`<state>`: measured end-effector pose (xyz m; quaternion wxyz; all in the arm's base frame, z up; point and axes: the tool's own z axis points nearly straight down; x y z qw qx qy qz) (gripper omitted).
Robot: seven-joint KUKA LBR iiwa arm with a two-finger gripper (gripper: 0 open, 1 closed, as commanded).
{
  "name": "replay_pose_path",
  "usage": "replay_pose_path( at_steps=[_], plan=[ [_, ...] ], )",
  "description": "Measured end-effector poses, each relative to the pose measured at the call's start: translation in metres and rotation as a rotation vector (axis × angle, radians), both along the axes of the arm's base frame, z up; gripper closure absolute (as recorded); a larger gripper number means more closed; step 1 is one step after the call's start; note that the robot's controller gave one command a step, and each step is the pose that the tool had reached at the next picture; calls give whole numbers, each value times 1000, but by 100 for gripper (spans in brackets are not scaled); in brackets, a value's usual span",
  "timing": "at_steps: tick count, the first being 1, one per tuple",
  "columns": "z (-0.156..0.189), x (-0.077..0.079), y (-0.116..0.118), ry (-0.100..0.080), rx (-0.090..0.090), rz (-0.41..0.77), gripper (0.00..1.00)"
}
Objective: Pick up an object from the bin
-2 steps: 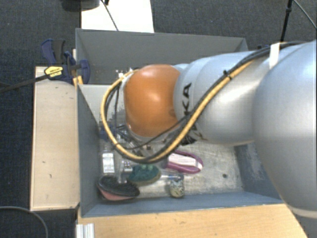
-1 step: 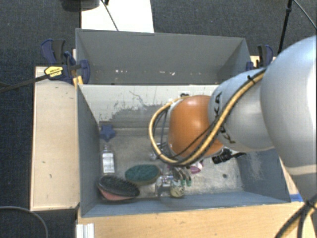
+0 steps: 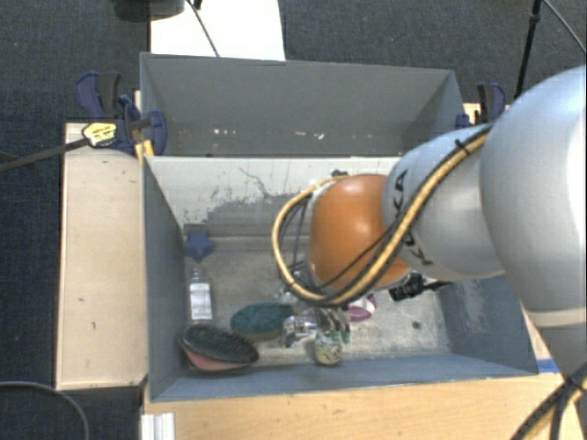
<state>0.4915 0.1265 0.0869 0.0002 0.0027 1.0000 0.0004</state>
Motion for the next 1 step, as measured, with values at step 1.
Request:
replay_pose_path(
  at_steps=[1],
  plan=[
    [123,3,16,-9,2,5,100]
  ],
)
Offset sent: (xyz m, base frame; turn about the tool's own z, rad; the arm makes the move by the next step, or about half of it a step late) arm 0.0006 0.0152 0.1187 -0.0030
